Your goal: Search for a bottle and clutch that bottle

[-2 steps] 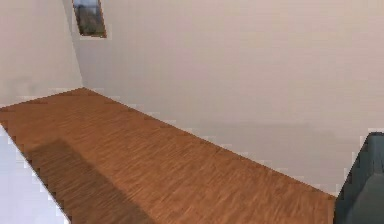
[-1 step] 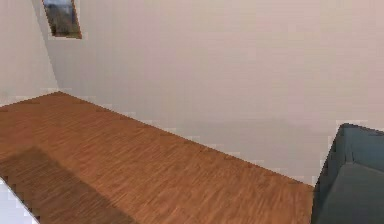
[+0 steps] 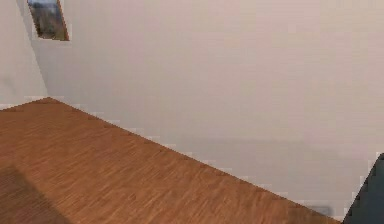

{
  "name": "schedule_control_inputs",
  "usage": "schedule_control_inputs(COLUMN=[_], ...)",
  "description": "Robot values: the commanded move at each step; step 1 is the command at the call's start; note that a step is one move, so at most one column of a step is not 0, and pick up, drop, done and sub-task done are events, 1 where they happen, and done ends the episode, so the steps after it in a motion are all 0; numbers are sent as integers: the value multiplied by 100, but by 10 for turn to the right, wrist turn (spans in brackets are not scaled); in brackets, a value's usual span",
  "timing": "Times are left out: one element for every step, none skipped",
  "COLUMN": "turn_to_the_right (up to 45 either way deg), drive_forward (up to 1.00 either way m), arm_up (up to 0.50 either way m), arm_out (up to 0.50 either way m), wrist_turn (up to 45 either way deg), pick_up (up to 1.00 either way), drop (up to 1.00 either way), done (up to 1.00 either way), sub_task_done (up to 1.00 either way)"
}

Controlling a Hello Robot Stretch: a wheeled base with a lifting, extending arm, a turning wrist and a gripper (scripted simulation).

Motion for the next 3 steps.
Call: schedule_control_inputs(turn_to_the_right=[-90, 0, -450], drive_forward=[0, 50, 0], arm_up=[0, 0, 0], arm_out=[0, 0, 0], wrist_turn=[0, 0, 0], pick_up=[0, 0, 0], drop=[0, 0, 0], done=[0, 0, 0], sub_task_done=[0, 0, 0])
